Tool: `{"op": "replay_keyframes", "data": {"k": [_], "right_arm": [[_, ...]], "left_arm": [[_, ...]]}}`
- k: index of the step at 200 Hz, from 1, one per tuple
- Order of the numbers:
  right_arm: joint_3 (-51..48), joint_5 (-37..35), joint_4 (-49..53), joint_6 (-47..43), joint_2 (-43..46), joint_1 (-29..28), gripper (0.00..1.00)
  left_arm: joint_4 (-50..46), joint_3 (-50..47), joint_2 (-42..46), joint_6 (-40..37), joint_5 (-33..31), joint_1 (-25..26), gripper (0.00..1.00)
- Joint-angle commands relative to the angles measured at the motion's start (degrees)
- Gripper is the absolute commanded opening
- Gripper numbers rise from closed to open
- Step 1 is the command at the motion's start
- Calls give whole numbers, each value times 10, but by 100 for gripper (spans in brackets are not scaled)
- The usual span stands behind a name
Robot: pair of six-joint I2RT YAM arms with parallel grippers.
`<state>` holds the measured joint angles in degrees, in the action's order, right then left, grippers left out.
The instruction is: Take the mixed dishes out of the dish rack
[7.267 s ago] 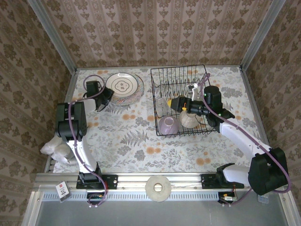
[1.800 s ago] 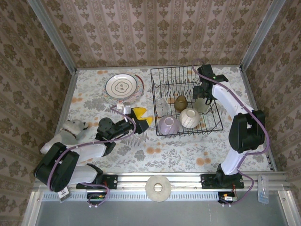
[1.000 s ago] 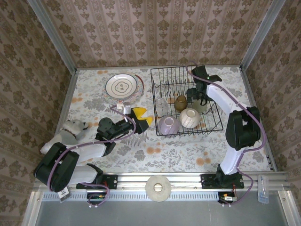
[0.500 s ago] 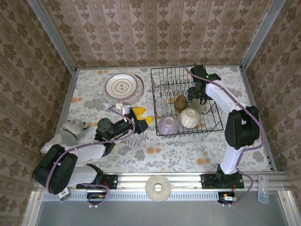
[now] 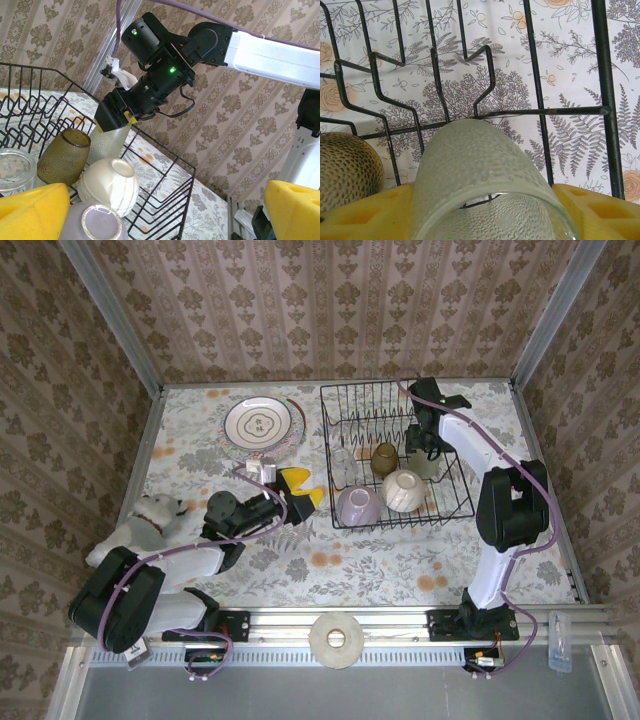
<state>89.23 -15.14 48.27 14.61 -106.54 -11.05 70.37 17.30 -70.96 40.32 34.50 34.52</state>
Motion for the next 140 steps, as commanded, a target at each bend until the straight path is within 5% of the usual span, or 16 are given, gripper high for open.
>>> {"op": "replay_keyframes", "data": {"k": [1,58,105,140], "right_arm": [[1,19,13,-6,6,1,62],[-21,26,-5,0,63,3,38],[-40,45,-44,18,147,7,28],[-63,128,-83,46,215,12,25]], "left_arm": [[26,-8,13,-4,-7,5,100],[26,-23,28,-18,-38,4,100],[22,-27,38,-42,-27,-2,100],[11,-30,45,-77,-29,-9,100]]}}
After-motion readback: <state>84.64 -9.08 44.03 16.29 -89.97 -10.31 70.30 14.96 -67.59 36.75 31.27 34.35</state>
